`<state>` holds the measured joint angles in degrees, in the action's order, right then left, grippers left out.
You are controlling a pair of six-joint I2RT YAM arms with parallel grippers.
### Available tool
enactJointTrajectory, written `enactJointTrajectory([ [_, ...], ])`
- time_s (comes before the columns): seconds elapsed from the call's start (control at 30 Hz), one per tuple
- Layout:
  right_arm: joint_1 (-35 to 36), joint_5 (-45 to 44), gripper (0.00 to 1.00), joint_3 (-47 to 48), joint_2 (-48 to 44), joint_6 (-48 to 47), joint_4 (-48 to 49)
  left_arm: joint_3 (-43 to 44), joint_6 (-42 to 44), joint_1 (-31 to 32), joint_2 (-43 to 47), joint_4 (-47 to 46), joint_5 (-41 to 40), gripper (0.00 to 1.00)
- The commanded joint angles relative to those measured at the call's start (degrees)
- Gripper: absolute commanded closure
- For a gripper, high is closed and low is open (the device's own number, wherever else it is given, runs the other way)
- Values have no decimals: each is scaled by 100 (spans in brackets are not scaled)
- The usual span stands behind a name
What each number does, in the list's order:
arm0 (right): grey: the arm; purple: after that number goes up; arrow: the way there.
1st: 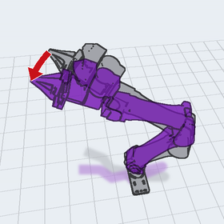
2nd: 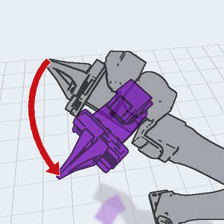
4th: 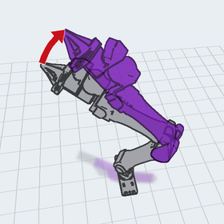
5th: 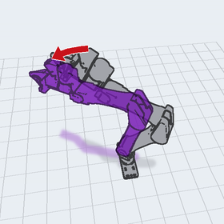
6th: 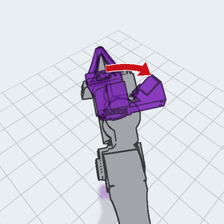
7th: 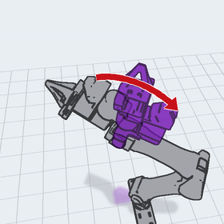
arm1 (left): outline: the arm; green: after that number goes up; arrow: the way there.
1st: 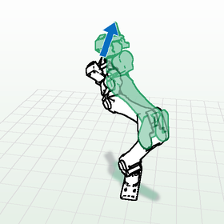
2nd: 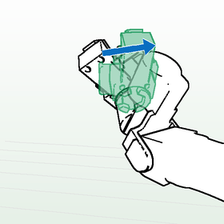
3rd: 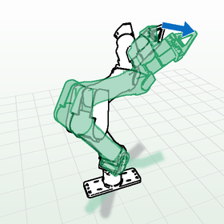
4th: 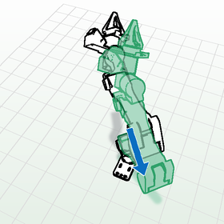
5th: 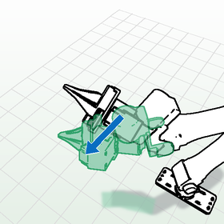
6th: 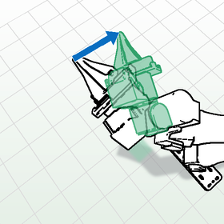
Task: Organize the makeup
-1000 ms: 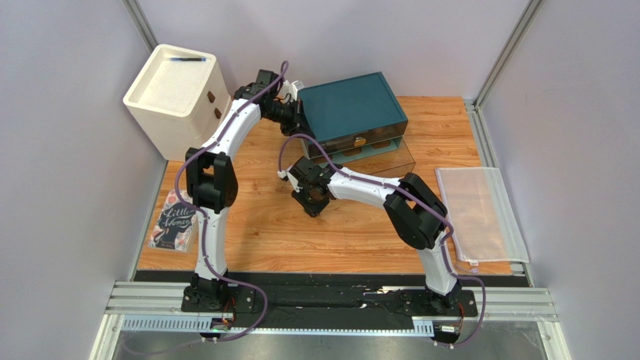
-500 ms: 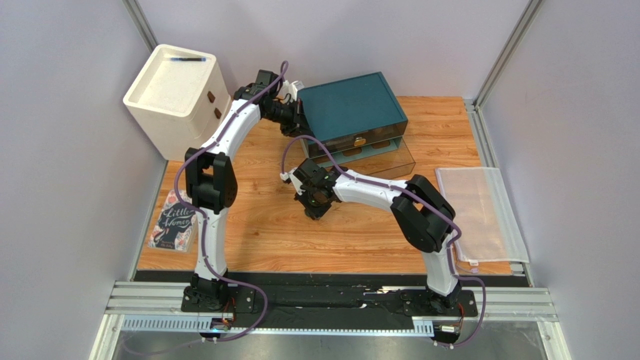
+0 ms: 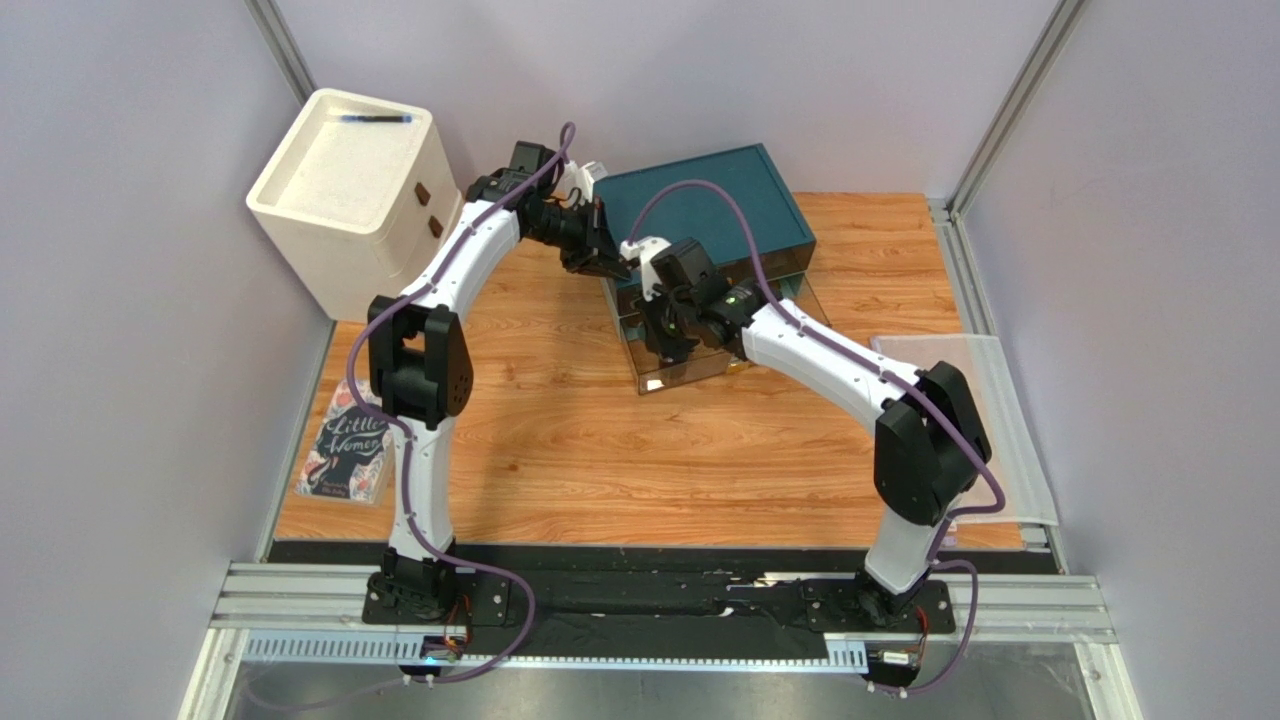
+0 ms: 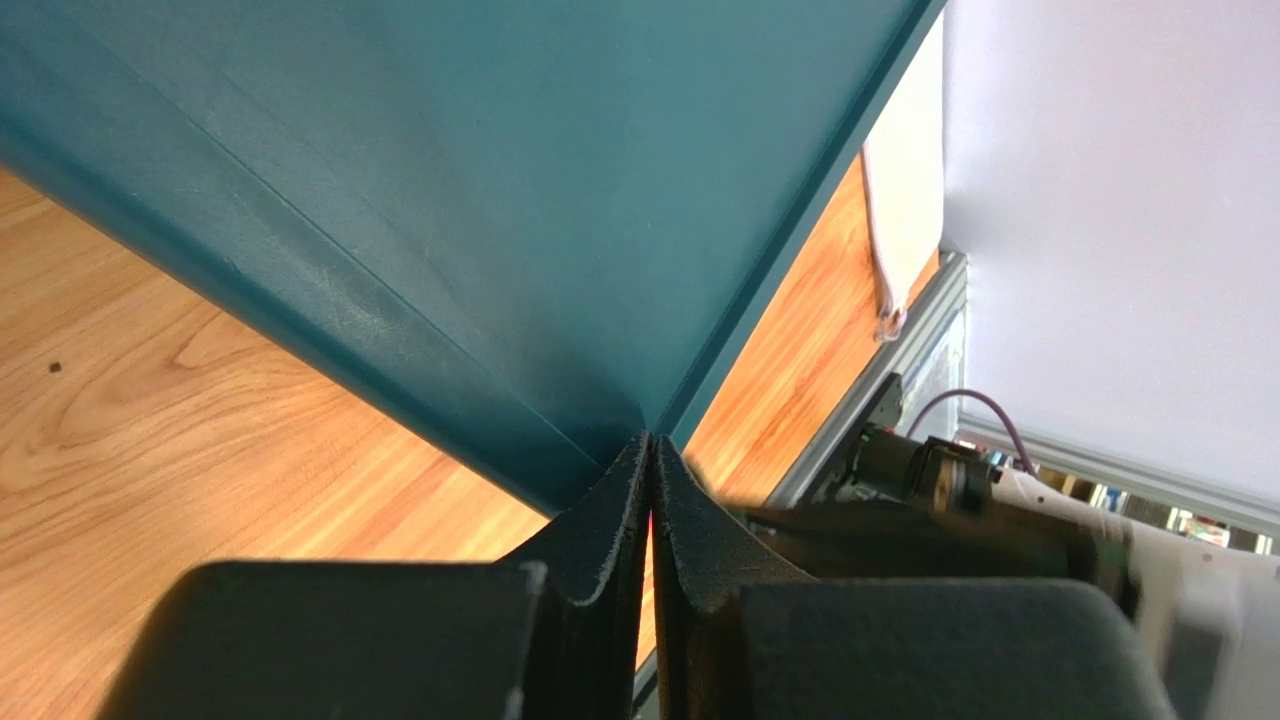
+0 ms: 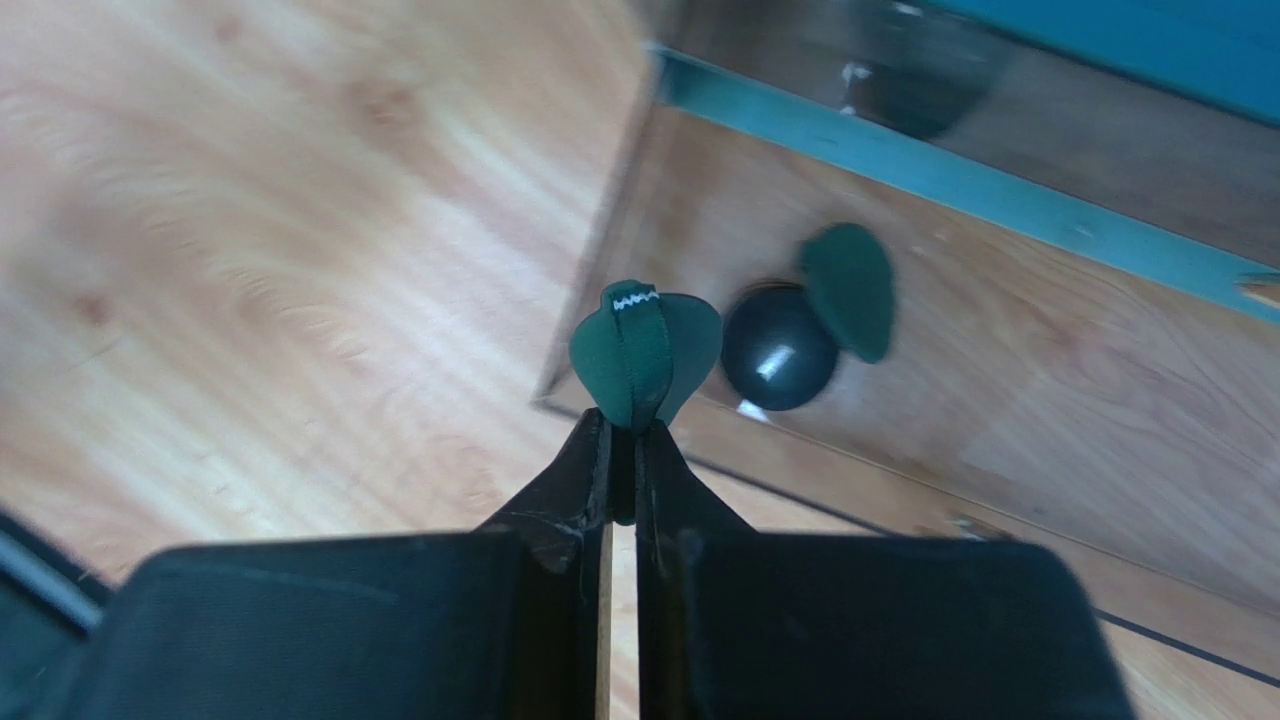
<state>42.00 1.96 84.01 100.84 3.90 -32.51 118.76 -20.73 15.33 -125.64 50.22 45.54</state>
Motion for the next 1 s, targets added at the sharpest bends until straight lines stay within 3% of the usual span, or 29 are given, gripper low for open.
enactJointTrajectory([
  [0.0,-306,-424,92,291,322,286,-62,-292,289,-136,-109,894,-678,89],
  [0.13,-368,-714,58,564,621,436,-299,-275,289,-136,-118,911,-687,89],
  [0.23,-350,-758,40,468,508,427,-107,-239,289,-136,-136,911,-678,89],
  [0.37,-367,-907,31,90,-71,532,254,-187,271,-136,-180,928,-669,89],
  [0.47,-455,-759,38,-226,-397,708,473,-151,271,-136,-206,929,-652,89],
  [0.5,-517,-680,45,-349,-624,900,526,-160,271,-136,-206,929,-660,89],
  [0.53,-578,-531,81,-576,-748,1067,666,-151,271,-136,-206,929,-652,89],
  [0.57,-727,-469,95,-744,-854,1225,737,-151,271,-136,-206,929,-660,89],
  [0.6,-824,-416,100,-902,-1134,1627,912,-143,280,-136,-206,929,-660,89],
  [0.77,-1622,-275,100,-2473,-2119,3044,1791,-178,271,-136,-215,902,-660,89],
  [0.97,-2573,656,100,-3415,-2297,4223,2143,-213,236,-136,-232,858,-625,89],
])
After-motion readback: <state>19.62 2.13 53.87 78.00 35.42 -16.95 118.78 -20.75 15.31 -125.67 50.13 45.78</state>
